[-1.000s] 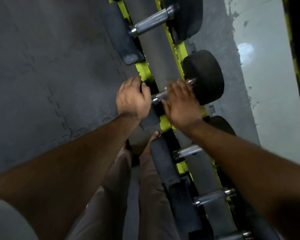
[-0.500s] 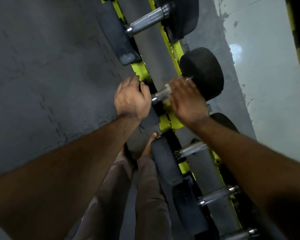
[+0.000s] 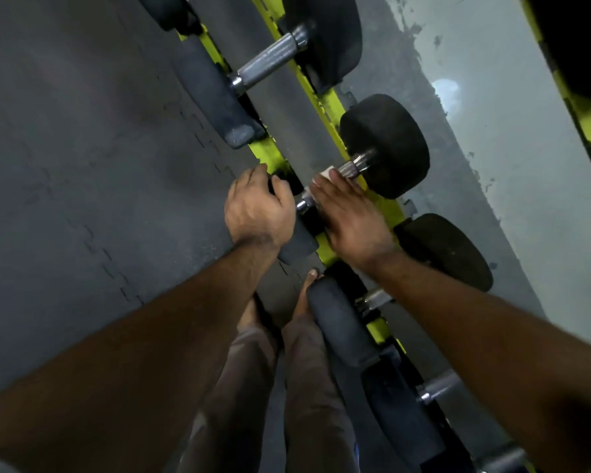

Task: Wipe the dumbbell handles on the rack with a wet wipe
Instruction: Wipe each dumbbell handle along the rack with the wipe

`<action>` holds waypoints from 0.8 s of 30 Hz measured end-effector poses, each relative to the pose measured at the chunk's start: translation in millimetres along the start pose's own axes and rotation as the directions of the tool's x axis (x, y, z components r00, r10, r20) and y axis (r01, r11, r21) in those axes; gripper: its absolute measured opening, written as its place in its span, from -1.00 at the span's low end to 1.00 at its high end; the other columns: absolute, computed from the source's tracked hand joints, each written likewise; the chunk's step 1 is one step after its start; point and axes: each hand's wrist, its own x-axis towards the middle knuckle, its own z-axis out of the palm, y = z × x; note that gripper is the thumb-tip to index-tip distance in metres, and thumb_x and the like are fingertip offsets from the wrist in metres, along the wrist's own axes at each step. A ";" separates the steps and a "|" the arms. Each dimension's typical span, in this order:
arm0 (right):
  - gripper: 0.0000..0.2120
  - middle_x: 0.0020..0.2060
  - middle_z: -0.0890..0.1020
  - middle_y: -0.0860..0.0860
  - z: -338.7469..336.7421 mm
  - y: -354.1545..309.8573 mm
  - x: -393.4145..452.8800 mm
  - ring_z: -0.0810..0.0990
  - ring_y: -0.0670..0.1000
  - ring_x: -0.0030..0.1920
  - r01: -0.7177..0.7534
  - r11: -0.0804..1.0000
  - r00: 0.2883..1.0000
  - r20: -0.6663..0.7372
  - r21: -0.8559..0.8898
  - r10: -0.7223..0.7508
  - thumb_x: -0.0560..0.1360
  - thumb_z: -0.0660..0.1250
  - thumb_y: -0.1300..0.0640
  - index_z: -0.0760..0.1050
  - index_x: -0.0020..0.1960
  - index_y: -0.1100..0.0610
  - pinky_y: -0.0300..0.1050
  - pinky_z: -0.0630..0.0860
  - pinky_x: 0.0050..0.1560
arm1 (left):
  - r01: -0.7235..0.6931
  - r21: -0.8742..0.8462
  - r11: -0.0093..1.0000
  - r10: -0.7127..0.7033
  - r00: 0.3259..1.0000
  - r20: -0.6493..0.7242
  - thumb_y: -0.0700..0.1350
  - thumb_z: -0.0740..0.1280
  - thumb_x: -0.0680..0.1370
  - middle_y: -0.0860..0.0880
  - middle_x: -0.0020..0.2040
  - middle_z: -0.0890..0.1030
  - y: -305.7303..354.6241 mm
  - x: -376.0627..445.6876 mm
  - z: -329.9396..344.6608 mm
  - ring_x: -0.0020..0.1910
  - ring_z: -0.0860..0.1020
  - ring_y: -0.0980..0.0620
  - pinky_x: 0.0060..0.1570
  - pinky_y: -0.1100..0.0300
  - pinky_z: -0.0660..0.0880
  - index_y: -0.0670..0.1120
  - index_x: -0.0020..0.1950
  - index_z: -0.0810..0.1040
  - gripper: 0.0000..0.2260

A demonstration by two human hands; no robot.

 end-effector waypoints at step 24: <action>-0.30 0.59 0.20 0.14 19.2 25.8 -15.3 0.14 0.19 0.59 -0.024 0.993 0.991 -0.130 -0.111 0.010 0.49 0.24 0.22 0.14 0.61 0.20 0.11 0.07 0.58 | 0.026 0.014 1.000 -0.026 1.000 -0.006 0.05 0.16 0.48 -0.13 -0.06 0.61 7.5 -1.6 -4.2 -0.02 0.54 -0.16 -0.07 0.00 0.47 -0.16 -0.01 0.59 -0.66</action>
